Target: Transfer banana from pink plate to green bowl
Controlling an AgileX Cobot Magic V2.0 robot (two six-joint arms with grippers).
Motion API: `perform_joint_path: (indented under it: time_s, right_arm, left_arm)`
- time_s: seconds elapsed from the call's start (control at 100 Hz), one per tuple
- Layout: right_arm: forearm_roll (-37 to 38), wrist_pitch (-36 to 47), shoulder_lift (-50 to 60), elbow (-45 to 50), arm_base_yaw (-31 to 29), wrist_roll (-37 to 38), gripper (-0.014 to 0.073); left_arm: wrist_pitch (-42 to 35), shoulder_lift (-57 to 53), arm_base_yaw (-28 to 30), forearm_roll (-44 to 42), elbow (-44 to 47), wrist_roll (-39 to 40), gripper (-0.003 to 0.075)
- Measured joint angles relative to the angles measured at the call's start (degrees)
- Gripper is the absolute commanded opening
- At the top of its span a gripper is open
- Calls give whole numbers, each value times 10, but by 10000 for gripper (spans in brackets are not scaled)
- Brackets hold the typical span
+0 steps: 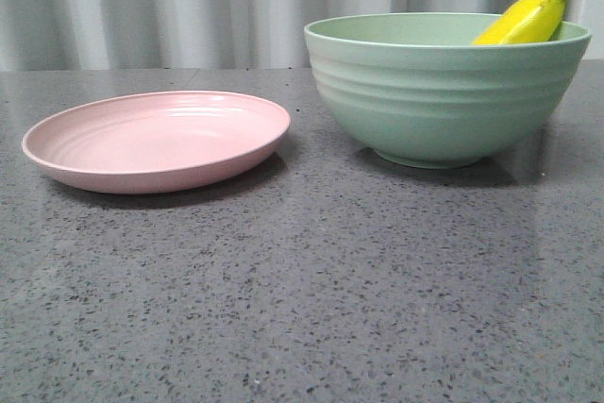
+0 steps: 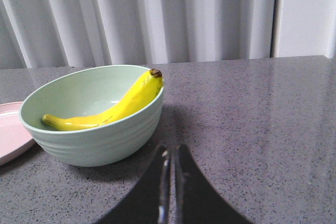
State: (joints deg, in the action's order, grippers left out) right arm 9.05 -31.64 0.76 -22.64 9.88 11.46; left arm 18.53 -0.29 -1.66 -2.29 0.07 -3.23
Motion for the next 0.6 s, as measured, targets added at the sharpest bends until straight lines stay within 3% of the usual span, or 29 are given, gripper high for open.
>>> perform_joint_path:
  time_s: [0.6]
  right_arm:
    - [1,12,0,27,-1,0,-80]
  left_arm:
    - [0,0,0,0,0,0,-19]
